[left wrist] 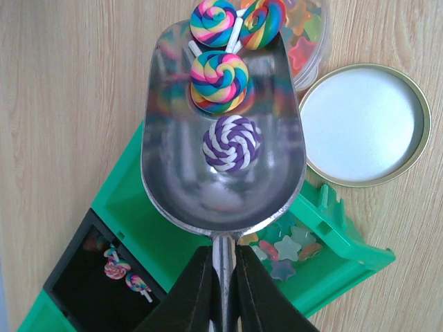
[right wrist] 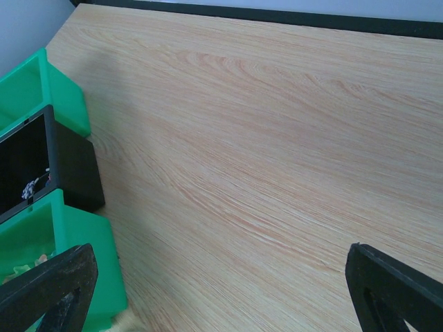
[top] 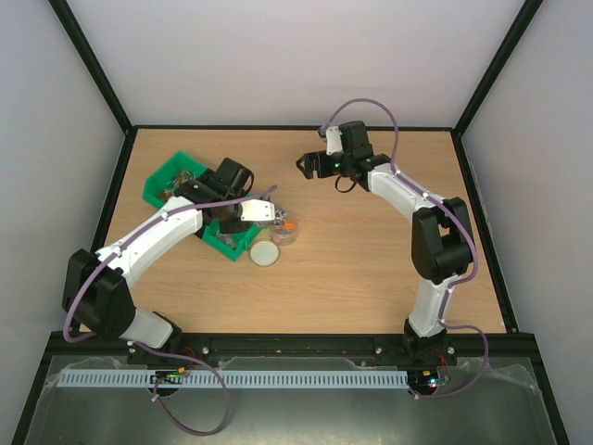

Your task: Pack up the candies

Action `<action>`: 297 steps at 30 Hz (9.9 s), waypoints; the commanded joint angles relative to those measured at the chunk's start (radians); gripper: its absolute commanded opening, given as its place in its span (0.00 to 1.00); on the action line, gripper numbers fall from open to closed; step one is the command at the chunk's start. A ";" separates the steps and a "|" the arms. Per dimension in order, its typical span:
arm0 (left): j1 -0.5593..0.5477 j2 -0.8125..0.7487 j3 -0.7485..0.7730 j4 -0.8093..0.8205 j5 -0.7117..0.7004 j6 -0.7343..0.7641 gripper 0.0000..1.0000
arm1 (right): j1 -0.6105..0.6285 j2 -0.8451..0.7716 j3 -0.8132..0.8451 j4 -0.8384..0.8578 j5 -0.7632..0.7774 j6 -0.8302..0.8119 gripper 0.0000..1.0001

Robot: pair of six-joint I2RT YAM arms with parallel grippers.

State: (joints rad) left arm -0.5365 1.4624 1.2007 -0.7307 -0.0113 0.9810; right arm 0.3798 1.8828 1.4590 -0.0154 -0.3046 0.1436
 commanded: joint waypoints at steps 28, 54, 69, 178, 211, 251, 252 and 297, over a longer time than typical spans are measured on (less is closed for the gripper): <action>-0.100 -0.002 0.111 -0.101 -0.221 -0.002 0.02 | -0.024 -0.013 -0.007 0.052 -0.082 0.013 0.99; 0.519 -0.053 0.118 -0.337 0.018 -0.365 0.02 | 0.157 0.232 0.320 -0.334 -0.244 -0.179 0.97; 0.567 0.187 0.212 -0.514 0.045 -0.403 0.02 | 0.324 0.351 0.419 -0.371 0.070 -0.277 0.70; 0.771 -0.057 -0.363 0.347 0.391 -0.164 0.02 | 0.357 0.342 0.395 -0.218 0.213 -0.303 0.81; 0.477 -0.240 -0.230 0.138 0.492 -0.067 0.02 | 0.121 0.094 0.245 -0.250 0.071 -0.148 0.99; 0.111 0.032 0.009 -0.125 0.231 -0.091 0.02 | -0.041 -0.063 -0.017 -0.182 0.000 -0.011 0.99; 0.108 0.036 0.013 -0.130 0.225 -0.091 0.02 | -0.041 -0.062 -0.016 -0.179 -0.002 -0.008 0.99; -0.077 0.200 0.352 -0.401 -0.192 -0.100 0.02 | -0.058 -0.026 0.012 -0.153 -0.032 0.009 0.98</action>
State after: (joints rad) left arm -0.6109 1.6810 1.5208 -1.0954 -0.1631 0.8860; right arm 0.3279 1.8587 1.4551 -0.1741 -0.3161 0.1440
